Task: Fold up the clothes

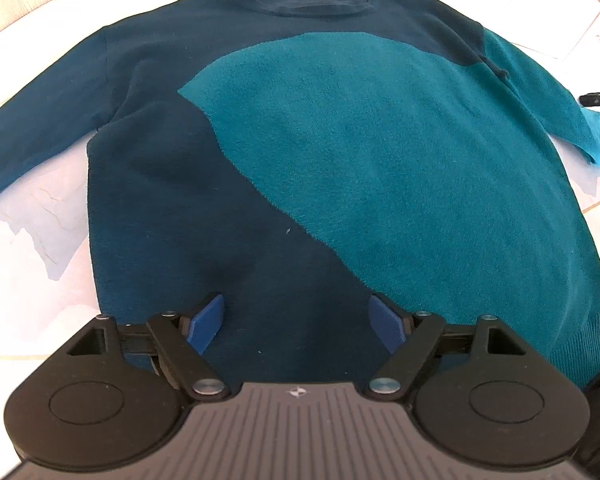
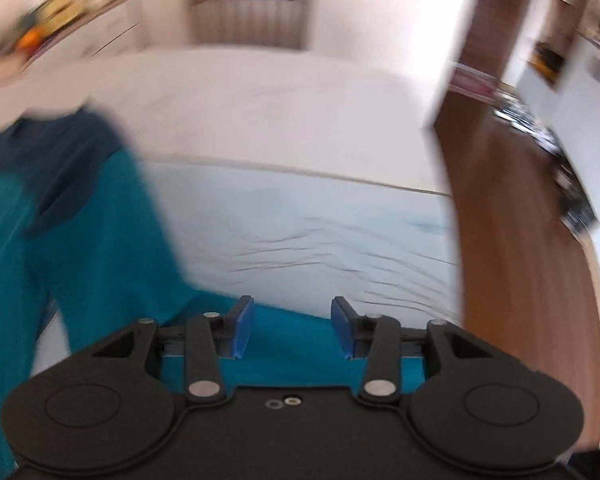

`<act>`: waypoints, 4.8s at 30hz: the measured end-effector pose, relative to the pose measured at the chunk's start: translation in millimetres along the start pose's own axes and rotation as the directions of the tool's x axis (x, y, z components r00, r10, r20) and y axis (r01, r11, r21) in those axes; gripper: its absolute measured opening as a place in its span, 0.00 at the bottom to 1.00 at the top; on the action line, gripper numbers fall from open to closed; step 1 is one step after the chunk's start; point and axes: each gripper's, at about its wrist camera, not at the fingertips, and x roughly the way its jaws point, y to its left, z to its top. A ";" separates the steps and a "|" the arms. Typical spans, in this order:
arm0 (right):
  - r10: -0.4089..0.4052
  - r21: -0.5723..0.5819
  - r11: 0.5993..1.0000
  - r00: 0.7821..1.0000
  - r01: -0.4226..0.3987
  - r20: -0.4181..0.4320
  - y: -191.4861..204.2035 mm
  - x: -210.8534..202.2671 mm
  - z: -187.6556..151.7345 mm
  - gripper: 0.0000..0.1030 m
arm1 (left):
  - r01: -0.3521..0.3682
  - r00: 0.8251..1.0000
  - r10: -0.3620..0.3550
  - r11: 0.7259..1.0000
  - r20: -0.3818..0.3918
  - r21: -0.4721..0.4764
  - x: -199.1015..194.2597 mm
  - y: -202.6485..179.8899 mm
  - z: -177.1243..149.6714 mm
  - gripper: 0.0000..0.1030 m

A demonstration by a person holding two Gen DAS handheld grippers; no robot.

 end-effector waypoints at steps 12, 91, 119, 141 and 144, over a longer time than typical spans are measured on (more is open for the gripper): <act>0.063 -0.130 0.989 0.997 -0.069 -0.055 38.2 20.4 -1.8 1.00 | -0.016 1.000 0.017 1.000 0.018 -0.022 0.9 -3.8 -1.0 0.79; 0.280 -0.108 0.954 0.960 -0.279 -0.001 204.3 51.1 119.9 1.00 | -0.158 0.961 0.085 0.950 0.263 0.269 69.5 135.4 227.8 0.06; 0.168 -0.099 0.980 0.985 -0.170 -0.024 215.6 1.7 28.5 1.00 | 0.013 0.987 -0.025 0.997 0.161 0.074 -26.7 131.9 84.2 0.71; 0.195 -0.190 0.956 0.967 -0.225 -0.164 205.4 -29.3 -72.5 1.00 | 0.011 1.000 -0.015 0.954 -0.010 -0.298 -41.3 41.8 -73.6 0.17; 0.187 -0.184 0.960 0.971 -0.212 -0.148 208.3 -31.7 -77.6 1.00 | -0.060 0.998 0.057 0.963 -0.017 -0.261 -40.5 28.9 -74.0 0.07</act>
